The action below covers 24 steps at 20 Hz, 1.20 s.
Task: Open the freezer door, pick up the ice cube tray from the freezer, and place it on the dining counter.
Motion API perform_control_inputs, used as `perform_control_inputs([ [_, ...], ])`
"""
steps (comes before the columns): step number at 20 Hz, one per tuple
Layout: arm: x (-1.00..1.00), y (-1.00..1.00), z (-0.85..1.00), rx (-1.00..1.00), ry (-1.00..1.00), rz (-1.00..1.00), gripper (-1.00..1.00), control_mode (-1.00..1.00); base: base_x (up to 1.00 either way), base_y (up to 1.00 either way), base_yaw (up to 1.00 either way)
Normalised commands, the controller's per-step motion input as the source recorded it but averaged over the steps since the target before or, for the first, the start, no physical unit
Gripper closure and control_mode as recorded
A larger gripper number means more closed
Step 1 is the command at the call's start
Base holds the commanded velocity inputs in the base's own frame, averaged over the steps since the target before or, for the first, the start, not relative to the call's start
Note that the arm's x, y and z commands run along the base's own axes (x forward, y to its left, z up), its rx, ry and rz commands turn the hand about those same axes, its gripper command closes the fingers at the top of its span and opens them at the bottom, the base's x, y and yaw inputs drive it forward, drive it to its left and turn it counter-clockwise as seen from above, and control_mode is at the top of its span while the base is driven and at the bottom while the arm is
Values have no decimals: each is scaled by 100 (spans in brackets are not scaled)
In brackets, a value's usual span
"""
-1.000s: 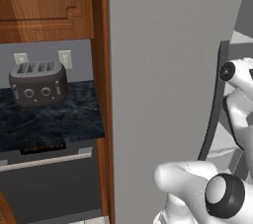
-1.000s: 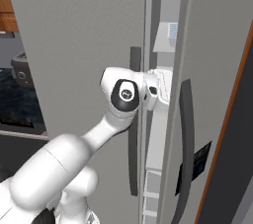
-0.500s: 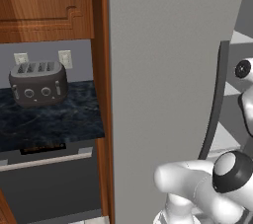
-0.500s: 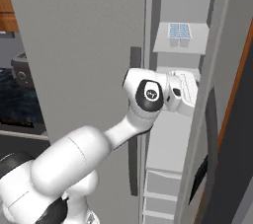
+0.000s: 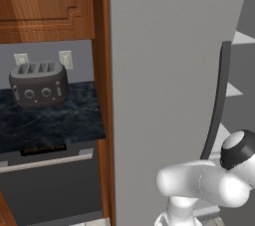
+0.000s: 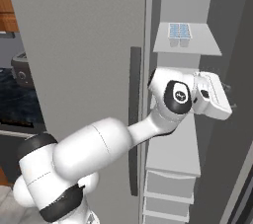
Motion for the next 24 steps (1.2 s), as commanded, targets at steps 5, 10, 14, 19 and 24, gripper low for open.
perform_control_inputs([
  [5, -16, -15, 0, 0, 0, 1, -100, -100, 0, 0, 0],
  [10, -24, 37, 0, 0, 0, 12, -100, -100, 0, 0, 0],
  [14, -25, 72, 5, 0, 3, 26, -100, -100, 0, 0, 0],
  [19, -24, 75, 34, 0, 15, 32, -100, -100, 0, 0, 0],
  [24, -19, 94, 37, 0, 20, 37, -100, -100, 0, 0, 0],
])
